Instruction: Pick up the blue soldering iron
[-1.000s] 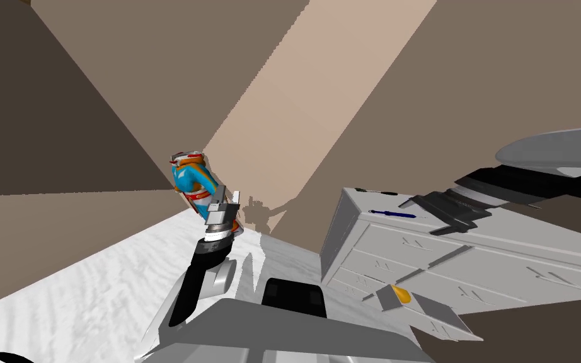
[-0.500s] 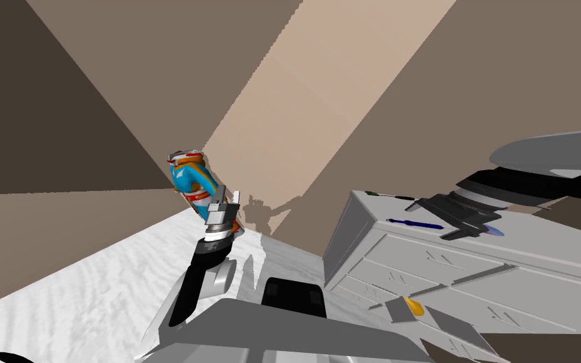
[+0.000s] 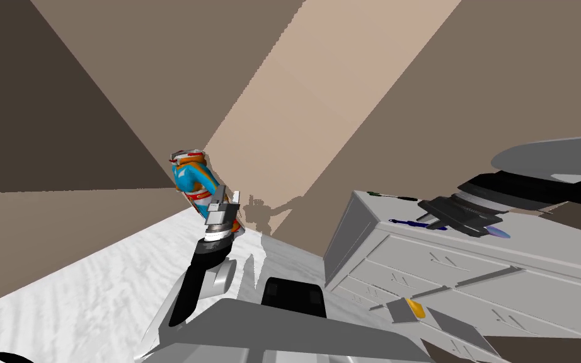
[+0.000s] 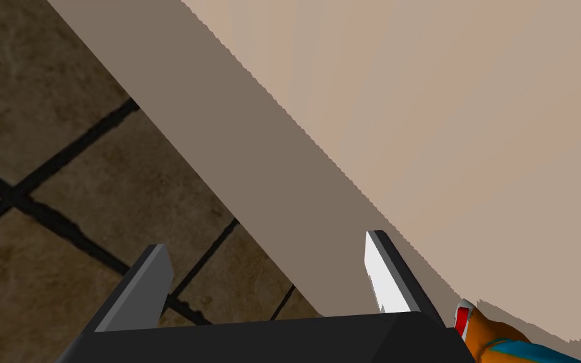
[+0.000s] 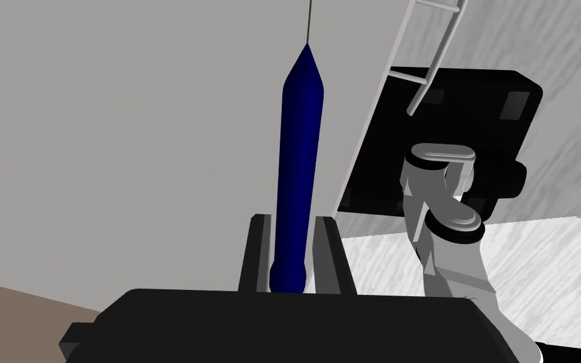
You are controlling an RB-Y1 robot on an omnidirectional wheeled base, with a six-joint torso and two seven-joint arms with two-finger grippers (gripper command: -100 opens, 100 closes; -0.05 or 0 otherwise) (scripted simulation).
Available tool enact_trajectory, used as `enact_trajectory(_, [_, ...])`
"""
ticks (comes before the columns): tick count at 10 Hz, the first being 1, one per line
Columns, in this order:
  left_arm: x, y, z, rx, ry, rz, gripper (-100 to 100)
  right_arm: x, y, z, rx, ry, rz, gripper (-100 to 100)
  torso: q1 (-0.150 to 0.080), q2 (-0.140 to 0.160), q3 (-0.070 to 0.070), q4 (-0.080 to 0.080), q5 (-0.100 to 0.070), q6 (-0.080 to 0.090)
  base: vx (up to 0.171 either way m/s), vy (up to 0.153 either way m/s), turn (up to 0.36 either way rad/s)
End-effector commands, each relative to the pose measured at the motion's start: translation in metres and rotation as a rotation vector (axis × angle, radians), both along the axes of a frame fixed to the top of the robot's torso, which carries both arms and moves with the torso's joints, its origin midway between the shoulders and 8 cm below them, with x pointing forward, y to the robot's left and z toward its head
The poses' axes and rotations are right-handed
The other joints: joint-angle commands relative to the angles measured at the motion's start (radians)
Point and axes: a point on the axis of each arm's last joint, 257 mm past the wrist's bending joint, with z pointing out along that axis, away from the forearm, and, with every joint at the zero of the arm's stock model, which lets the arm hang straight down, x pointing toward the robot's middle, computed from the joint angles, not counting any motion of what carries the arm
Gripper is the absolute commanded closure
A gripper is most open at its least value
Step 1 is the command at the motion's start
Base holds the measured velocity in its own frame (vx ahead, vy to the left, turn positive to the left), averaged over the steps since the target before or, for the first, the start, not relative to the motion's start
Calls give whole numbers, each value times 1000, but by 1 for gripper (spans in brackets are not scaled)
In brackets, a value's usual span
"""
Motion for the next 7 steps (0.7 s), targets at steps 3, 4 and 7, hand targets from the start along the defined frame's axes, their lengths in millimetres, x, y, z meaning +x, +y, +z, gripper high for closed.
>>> enact_trajectory(3, [0, 0, 0, 0, 0, 0, 0, 0, 0, 0, 0, 0, 0, 0, 0, 0, 0, 0, 0, 0, 0, 0, 0])
enact_trajectory(4, [0, 0, 0, 0, 0, 0, 0, 3, 10, 14, 0, 3, 10, 100, 0, 0, 0, 0, 0, 0, 0, -30, -83])
enact_trajectory(7, [0, 0, 0, 0, 0, 0, 0, 3, 9, 12, 0, 2, 10, 0, -1, 0, 0, 0, 0, 0, 2, -17, -18])
